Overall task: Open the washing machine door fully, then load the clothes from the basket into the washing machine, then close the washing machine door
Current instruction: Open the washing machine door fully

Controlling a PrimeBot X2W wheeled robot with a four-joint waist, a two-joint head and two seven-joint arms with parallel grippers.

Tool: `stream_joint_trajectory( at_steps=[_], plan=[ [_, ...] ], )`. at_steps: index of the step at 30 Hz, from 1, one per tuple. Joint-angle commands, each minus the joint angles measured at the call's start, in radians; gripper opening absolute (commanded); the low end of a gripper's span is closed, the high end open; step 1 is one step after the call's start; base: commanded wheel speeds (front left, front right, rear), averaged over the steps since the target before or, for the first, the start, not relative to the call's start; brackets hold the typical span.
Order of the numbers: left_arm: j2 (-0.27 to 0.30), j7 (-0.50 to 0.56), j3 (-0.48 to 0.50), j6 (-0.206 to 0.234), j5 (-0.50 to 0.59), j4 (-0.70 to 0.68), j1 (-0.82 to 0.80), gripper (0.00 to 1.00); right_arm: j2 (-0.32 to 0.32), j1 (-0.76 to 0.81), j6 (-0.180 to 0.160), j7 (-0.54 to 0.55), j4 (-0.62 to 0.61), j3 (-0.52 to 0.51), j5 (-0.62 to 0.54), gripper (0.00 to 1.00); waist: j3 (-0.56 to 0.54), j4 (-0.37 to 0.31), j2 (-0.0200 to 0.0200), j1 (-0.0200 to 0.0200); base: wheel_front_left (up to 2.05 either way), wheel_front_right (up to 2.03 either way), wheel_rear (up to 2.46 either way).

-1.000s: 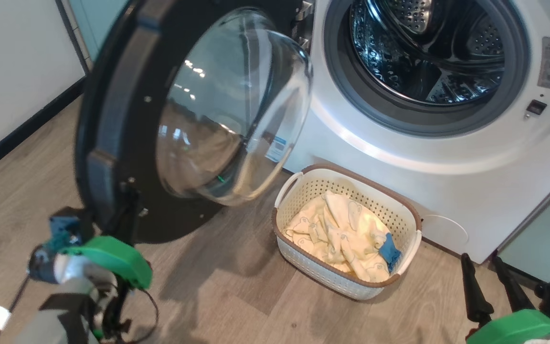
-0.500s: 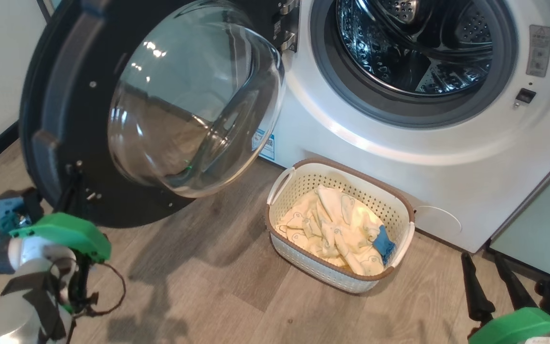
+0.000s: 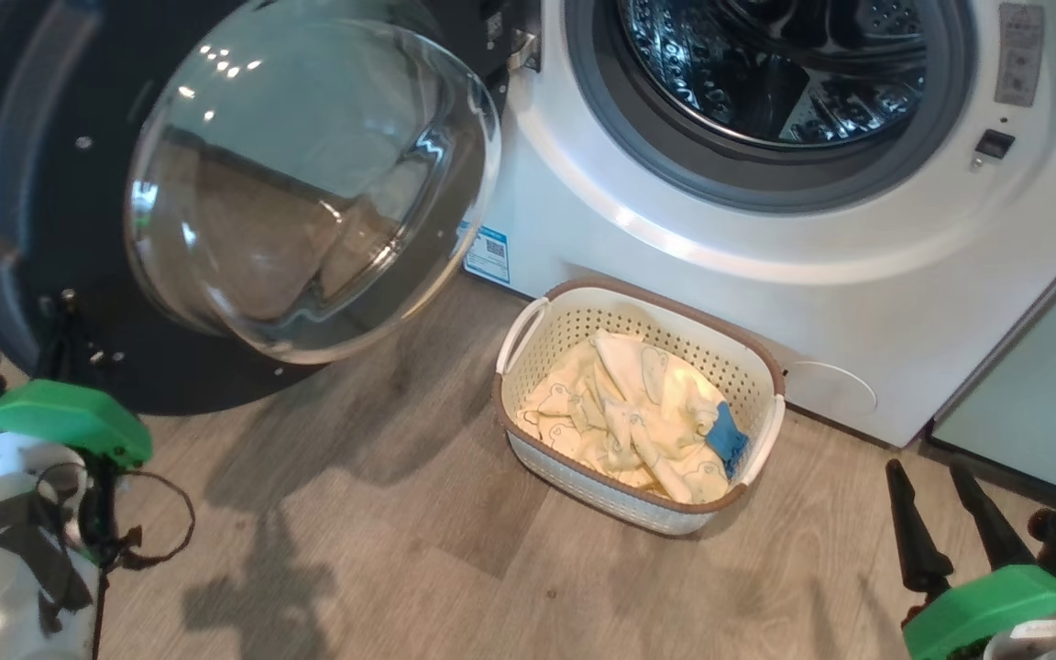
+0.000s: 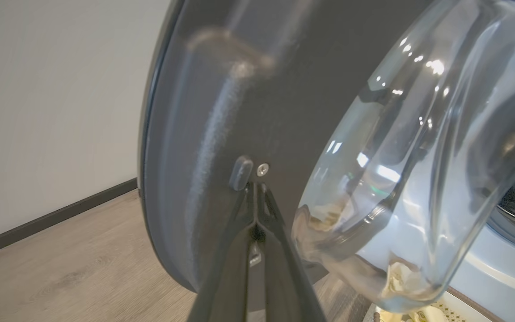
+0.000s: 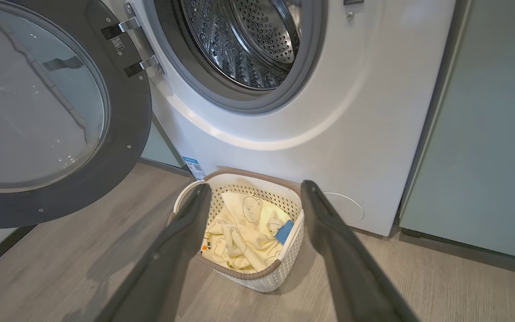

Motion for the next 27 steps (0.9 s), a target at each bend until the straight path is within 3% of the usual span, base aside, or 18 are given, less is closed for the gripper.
stream_joint_trajectory(
  at_steps=[1, 5, 13, 27],
  plan=[
    [0.04, -0.015, 0.076, 0.002, 0.027, -0.034, -0.084, 0.0, -0.024, -0.041, 0.0, -0.01, -0.022, 0.017, 0.008, 1.0, 0.007, -0.007, 0.0, -0.0001, 0.0, 0.0, 0.0],
    [0.025, -0.015, 0.135, 0.004, 0.056, -0.018, -0.094, 0.0, -0.024, -0.048, 0.0, -0.01, -0.02, 0.019, 0.008, 1.0, 0.011, -0.015, 0.0, -0.0001, 0.0, 0.0, 0.0],
    [0.007, -0.015, 0.2, -0.034, 0.112, 0.019, -0.12, 0.0, -0.018, -0.052, 0.0, -0.01, -0.015, 0.026, 0.007, 1.0, 0.011, -0.023, 0.0, -0.0001, 0.0, 0.0, 0.0],
    [-0.053, -0.015, 0.138, -0.1, 0.183, -0.016, -0.039, 0.0, 0.006, -0.015, 0.0, -0.01, -0.009, 0.02, 0.011, 1.0, -0.045, -0.023, 0.0, -0.0001, 0.0, 0.0, 0.0]
  ],
)
